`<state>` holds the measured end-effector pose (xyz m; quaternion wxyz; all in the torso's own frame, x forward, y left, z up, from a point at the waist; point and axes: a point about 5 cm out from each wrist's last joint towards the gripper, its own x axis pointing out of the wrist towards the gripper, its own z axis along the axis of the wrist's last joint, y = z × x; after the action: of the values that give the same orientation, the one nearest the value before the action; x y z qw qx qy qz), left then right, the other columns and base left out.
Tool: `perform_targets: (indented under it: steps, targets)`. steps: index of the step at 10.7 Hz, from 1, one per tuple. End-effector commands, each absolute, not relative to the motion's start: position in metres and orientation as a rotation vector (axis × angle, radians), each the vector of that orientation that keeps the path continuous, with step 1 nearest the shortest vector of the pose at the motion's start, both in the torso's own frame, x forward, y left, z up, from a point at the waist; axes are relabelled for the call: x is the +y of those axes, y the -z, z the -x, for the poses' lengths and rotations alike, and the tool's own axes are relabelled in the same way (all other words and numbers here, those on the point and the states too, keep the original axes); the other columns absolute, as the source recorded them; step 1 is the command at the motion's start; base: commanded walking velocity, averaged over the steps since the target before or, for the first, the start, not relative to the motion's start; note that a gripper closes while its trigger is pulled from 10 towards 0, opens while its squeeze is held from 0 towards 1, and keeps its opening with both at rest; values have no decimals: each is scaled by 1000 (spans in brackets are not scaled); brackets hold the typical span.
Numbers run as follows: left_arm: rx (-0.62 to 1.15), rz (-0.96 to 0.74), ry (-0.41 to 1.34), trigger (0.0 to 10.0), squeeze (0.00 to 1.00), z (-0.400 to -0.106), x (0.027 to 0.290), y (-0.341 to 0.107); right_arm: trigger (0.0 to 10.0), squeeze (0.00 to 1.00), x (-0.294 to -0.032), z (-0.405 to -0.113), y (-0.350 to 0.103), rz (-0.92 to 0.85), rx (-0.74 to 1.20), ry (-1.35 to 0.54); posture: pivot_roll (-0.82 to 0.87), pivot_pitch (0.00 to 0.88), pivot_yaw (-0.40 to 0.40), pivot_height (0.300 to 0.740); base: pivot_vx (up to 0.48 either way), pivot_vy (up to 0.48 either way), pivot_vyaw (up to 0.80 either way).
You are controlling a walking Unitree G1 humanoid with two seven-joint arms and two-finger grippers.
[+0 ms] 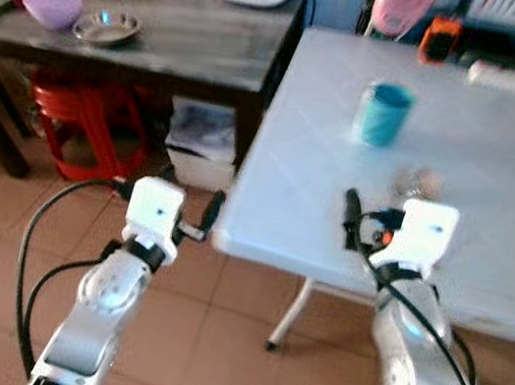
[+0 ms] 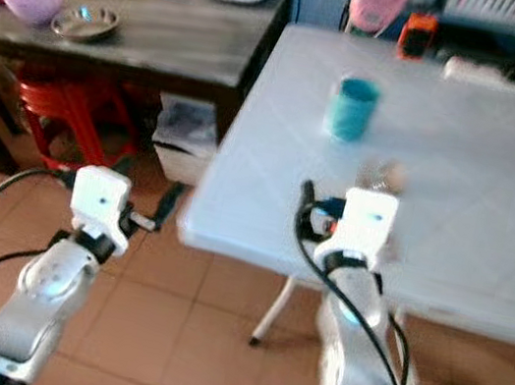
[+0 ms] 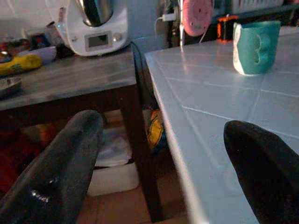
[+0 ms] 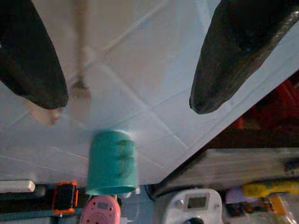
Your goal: Setting the table
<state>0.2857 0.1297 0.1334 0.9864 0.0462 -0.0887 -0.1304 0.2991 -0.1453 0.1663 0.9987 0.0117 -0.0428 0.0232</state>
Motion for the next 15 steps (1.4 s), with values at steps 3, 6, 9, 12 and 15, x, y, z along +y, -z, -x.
perform_targets:
  steps: [3, 6, 9, 12, 15]
  targets:
    - [-180, -60, 308, 10000, 0, -284, 126, -133, 10000, 0, -149, -299, -163, -11, -73, -32, -153, 102, 95, 740, 0, -160, 0]
    - [-183, -35, 360, 10000, 0, -282, 122, -132, 10000, 0, -150, -299, -162, -8, -72, -29, -154, 103, 95, 740, 0, 0, 0]
    - [-188, -32, 380, 10000, 0, -281, 121, -133, 10000, 0, -148, -299, -161, -2, -73, -28, -156, 109, 98, 740, 0, 0, 0]
    - [-192, -29, 394, 10000, 0, -280, 119, -133, 10000, 0, -148, -299, -161, -1, -73, -31, -155, 115, 94, 740, 230, 0, 0]
    - [-188, -25, 402, 10000, 0, -277, 118, -132, 10000, 0, -148, -297, -161, 0, -73, -32, -158, 119, 91, 740, 360, 0, 0]
